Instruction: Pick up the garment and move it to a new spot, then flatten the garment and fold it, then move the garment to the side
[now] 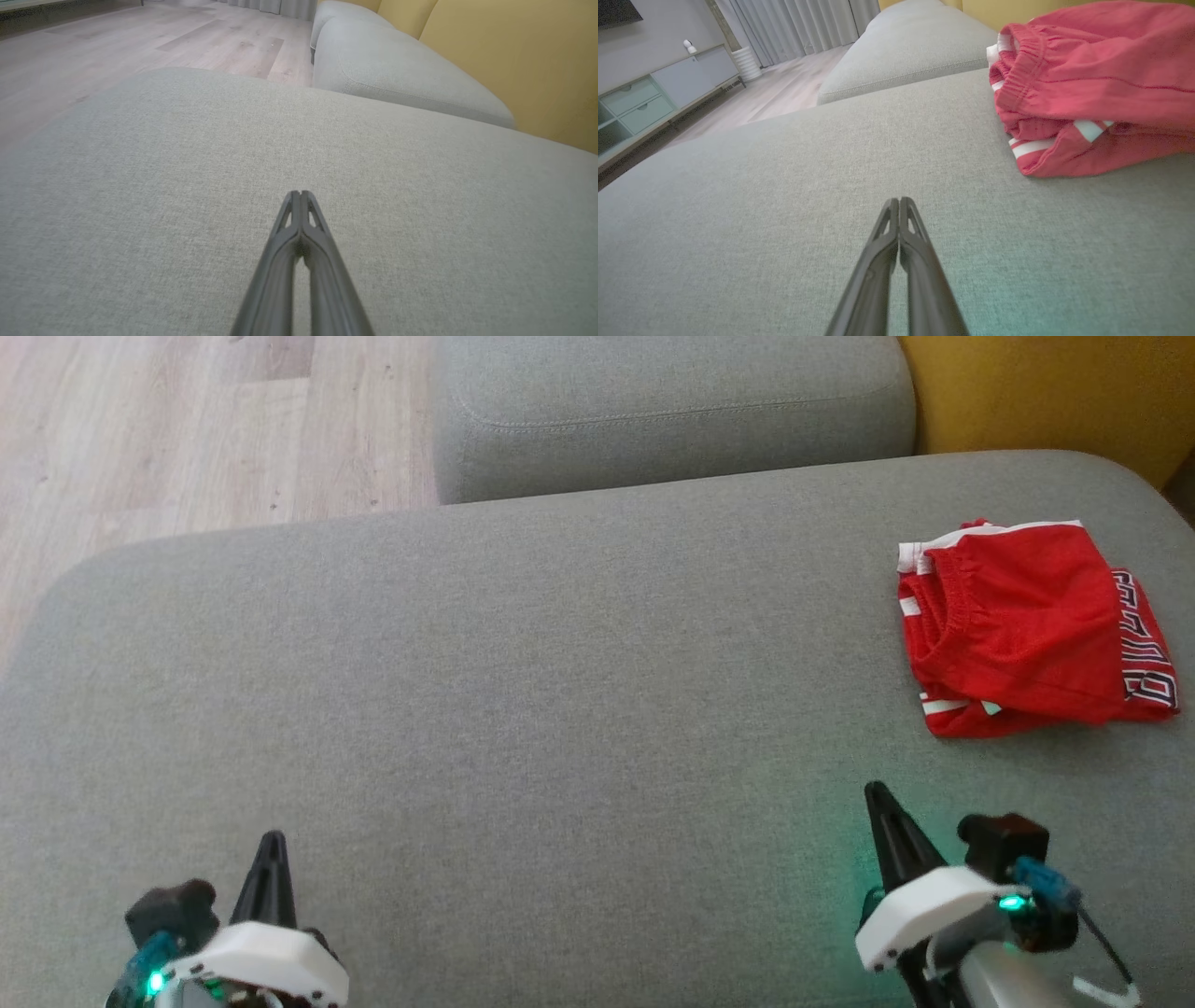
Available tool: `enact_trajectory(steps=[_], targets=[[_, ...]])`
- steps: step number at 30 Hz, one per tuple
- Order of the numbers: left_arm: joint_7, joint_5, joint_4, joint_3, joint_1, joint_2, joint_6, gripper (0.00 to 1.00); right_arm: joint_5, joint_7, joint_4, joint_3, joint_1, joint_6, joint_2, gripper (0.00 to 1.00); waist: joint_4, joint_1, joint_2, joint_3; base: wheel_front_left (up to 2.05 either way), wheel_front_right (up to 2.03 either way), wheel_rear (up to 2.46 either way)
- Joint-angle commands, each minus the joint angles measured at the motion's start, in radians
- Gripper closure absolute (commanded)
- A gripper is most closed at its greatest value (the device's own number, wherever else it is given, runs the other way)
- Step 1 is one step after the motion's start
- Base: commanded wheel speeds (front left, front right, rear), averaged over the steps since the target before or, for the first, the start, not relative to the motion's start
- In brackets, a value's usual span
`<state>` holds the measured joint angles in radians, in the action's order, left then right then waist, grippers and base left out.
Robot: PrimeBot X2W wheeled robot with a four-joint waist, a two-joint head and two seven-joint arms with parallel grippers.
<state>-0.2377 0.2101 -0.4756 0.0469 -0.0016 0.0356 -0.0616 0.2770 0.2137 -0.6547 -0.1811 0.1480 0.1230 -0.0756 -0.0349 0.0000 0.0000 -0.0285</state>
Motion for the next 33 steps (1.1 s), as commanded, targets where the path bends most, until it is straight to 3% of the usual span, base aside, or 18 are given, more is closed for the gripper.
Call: enact_trajectory(steps=[1, 33], targets=[[0.006, 0.028, 0.039, 0.01, -0.061, 0.009, -0.003, 1.0, 0.029, -0.004, 0.044, 0.014, 0.067, 0.0, 0.001, 1.0, 0.001, 0.0, 0.0, 0.0, 0.0, 0.0, 0.0], [0.094, 0.397, 0.095, 0.02, -0.069, 0.011, -0.021, 1.0, 0.378, -0.089, 0.144, 0.087, 0.037, 0.002, 0.008, 1.0, 0.01, 0.0, 0.0, 0.009, 0.0, 0.0, 0.0]])
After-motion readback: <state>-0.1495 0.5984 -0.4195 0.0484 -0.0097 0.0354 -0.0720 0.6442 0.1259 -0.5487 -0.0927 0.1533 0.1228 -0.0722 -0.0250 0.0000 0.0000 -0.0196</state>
